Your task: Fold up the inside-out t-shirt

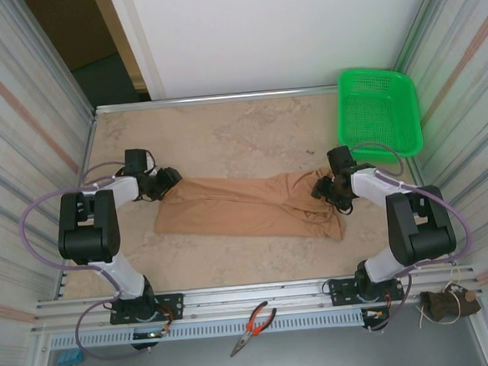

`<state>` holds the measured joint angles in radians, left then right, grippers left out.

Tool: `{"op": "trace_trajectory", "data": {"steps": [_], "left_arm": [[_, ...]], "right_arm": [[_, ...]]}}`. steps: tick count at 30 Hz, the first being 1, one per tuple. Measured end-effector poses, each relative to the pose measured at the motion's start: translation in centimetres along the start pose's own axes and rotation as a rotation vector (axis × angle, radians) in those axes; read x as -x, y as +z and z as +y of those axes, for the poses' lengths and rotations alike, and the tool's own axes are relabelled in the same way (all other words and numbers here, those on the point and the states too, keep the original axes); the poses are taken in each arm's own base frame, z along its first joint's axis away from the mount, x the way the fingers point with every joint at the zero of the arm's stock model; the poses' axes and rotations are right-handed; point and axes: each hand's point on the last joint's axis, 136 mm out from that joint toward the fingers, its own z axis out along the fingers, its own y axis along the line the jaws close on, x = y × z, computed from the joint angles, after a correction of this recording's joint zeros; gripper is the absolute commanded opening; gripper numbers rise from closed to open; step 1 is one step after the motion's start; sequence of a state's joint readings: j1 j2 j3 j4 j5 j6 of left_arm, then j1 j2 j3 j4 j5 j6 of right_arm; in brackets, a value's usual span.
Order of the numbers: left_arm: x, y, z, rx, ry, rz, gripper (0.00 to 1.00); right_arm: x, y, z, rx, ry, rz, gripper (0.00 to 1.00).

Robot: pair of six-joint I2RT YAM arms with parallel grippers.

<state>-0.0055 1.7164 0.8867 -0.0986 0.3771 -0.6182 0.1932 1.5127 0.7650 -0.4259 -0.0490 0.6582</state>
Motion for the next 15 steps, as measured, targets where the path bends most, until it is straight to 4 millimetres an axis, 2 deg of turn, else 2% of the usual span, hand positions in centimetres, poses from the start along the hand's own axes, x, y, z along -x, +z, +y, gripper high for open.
{"op": "trace_trajectory", "data": {"steps": [2, 3, 6, 9, 12, 15], "left_arm": [[0.0, 0.0, 0.0, -0.001, 0.0, 0.0, 0.51], [0.0, 0.0, 0.0, -0.002, 0.0, 0.0, 0.51], [0.0, 0.0, 0.0, -0.003, 0.0, -0.003, 0.51], [0.1, 0.0, 0.0, -0.009, -0.001, -0.004, 0.51], [0.0, 0.0, 0.1, -0.016, -0.002, -0.01, 0.51], [-0.9, -0.4, 0.0, -0.034, -0.01, -0.007, 0.51]], "right_arm": [[-0.5, 0.3, 0.7, 0.013, -0.013, 0.009, 0.03], [-0.8, 0.5, 1.2, 0.028, -0.018, 0.017, 0.0], [-0.8, 0.5, 2.2, 0.066, -0.017, 0.017, 0.0], [-0.6, 0.2, 2.0, 0.074, -0.002, 0.02, 0.0], [0.1, -1.1, 1.3, 0.075, 0.028, 0.006, 0.0], [1.8, -3.5, 1.2, 0.089, 0.042, -0.037, 0.0]]}}
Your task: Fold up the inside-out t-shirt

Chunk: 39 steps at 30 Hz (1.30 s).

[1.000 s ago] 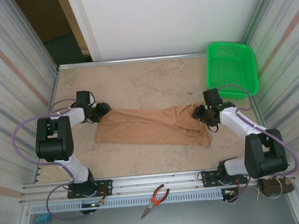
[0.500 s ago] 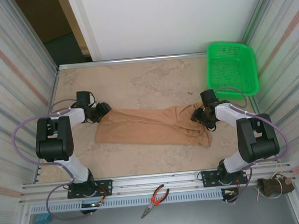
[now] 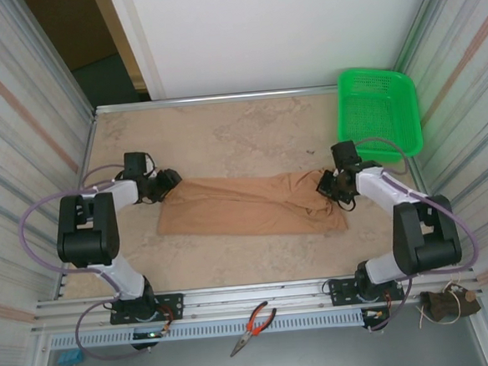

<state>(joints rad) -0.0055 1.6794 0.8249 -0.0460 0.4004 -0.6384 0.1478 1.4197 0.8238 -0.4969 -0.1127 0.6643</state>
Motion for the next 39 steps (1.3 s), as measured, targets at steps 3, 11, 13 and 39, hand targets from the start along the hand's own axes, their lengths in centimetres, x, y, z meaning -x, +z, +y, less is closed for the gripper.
{"op": "trace_trajectory", "data": {"steps": [3, 11, 13, 39], "left_arm": [[-1.2, -0.7, -0.4, -0.008, -0.008, 0.007, 0.54], [0.7, -3.6, -3.7, -0.064, 0.018, -0.055, 0.58], [1.4, -4.3, -4.4, -0.075, 0.026, -0.072, 0.58], [5.8, -6.4, 0.0, -0.081, -0.093, -0.067, 0.58]], "right_arm": [[1.8, -2.4, 1.2, 0.027, -0.016, -0.046, 0.0], [1.7, -6.0, 5.5, 0.07, -0.113, -0.07, 0.0], [0.6, -6.5, 7.1, 0.079, -0.156, -0.063, 0.0], [-13.2, -5.0, 33.1, 0.189, -0.434, -0.091, 0.0]]}}
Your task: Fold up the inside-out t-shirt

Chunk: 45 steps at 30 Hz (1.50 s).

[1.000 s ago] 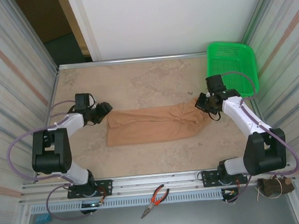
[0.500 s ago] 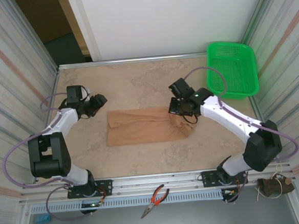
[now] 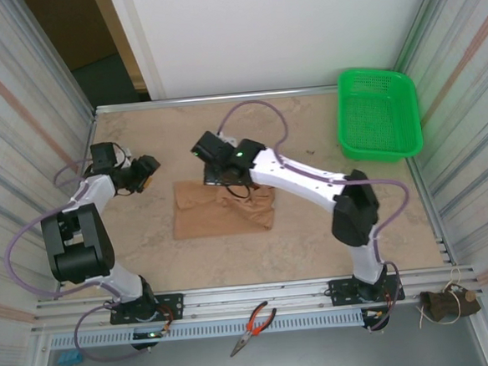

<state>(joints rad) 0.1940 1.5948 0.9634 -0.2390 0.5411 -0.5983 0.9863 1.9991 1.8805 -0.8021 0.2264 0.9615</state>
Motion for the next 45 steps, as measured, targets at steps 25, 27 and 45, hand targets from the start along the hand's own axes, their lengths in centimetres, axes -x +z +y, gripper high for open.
{"op": "trace_trajectory", "data": {"steps": [25, 27, 45], "left_arm": [[-7.4, -1.9, -3.8, -0.124, 0.049, 0.083, 0.6], [-9.6, -1.3, -3.8, -0.112, 0.052, 0.117, 0.6], [-13.3, 5.4, -1.5, 0.042, -0.04, 0.162, 0.59]], "right_arm": [[5.1, 5.6, -17.4, -0.09, 0.146, 0.138, 0.61], [4.2, 7.9, -17.5, -0.085, 0.15, 0.194, 0.61], [0.5, 12.4, -18.3, 0.054, 0.308, 0.269, 0.0]]}}
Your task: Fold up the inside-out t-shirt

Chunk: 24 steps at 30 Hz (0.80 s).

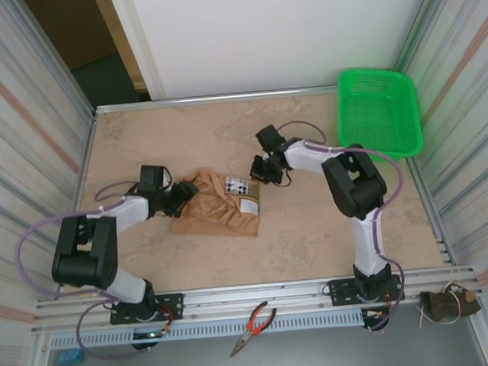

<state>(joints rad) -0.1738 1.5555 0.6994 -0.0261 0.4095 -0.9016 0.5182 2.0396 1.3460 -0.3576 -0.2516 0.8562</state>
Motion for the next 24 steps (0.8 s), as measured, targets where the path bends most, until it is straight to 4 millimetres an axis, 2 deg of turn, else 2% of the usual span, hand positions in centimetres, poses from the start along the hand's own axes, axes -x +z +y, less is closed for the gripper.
{"op": "trace_trajectory", "data": {"steps": [3, 6, 9, 12, 14, 16, 19, 21, 24], "left_arm": [[2.3, 2.4, -2.6, -0.026, 0.038, 0.008, 0.58], [4.5, 5.2, -5.9, -0.064, 0.099, 0.026, 0.58], [6.2, 8.2, -9.8, -0.109, 0.176, 0.054, 0.58], [6.9, 10.8, -13.2, -0.147, 0.258, 0.091, 0.58], [6.8, 11.5, -14.4, -0.158, 0.305, 0.117, 0.59], [6.8, 10.9, -14.8, -0.151, 0.346, 0.126, 0.6], [7.5, 8.0, -14.5, -0.136, 0.384, 0.106, 0.61], [7.7, 5.2, -14.1, -0.126, 0.407, 0.077, 0.62], [7.1, 1.0, -13.8, -0.11, 0.466, 0.026, 0.6]], "right_arm": [[-1.1, -1.9, -3.3, -0.032, 0.07, -0.032, 0.0], [-3.4, -3.4, -5.4, -0.051, 0.118, -0.061, 0.0], [-7.0, -4.1, -6.0, -0.06, 0.116, -0.077, 0.0], [-11.0, -4.5, -5.5, -0.059, 0.094, -0.082, 0.0], [-12.8, -5.1, -5.3, -0.062, 0.079, -0.087, 0.23], [-13.1, -6.0, -5.4, -0.074, 0.075, -0.111, 0.41], [-12.2, -7.7, -5.8, -0.096, 0.059, -0.166, 0.53], [-11.4, -8.5, -5.9, -0.114, 0.033, -0.19, 0.6], [-10.3, -9.1, -5.0, -0.113, -0.021, -0.208, 0.61]]}}
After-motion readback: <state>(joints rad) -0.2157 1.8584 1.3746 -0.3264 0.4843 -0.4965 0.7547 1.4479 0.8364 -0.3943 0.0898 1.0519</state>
